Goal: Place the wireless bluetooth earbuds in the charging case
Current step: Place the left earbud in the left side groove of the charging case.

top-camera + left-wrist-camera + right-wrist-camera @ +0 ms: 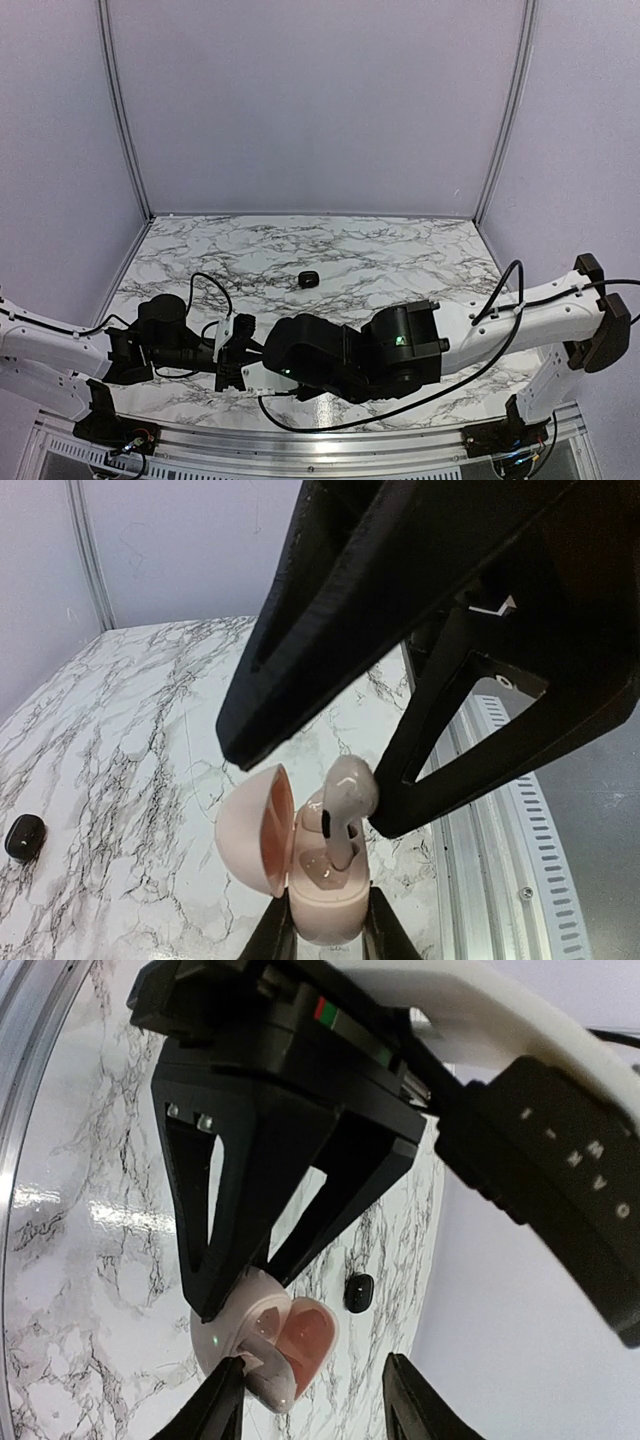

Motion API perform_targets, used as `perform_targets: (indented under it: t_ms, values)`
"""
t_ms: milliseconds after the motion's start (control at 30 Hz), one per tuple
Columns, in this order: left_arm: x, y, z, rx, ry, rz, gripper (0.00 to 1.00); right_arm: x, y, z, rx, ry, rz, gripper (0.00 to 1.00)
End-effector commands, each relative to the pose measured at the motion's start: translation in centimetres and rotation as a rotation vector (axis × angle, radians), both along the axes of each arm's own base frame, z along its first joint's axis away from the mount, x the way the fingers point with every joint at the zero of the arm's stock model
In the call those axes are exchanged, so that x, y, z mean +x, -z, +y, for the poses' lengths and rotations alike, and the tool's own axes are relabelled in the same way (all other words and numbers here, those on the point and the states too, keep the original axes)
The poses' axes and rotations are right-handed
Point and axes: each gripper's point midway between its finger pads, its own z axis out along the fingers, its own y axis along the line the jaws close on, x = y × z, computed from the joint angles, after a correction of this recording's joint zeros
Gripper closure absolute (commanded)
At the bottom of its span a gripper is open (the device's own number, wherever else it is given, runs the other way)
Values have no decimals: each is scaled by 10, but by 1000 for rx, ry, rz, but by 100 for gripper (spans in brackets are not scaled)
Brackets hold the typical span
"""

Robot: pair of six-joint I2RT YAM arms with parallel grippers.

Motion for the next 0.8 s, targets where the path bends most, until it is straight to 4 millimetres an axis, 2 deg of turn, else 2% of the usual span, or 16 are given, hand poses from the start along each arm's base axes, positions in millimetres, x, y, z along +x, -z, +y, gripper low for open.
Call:
perform_targets:
  t_ms: [0,167,433,567,767]
  values:
    - [-1,-11,-3,-38,14,-32,100,3,-11,-5,41,29,-14,52]
    - [-1,-12,-4,-42,13,-35,100,-6,-29,-4,127,-2,36,51]
    - [0,-15,-4,-53,12,-40,100,-19,-42,-9,244,-43,136,50]
    - [-1,-19,-4,-68,14,-45,100,-16,-47,-16,289,-35,186,50]
    - [-4,-28,-3,-99,28,-51,100,-11,-42,-27,331,-35,253,50]
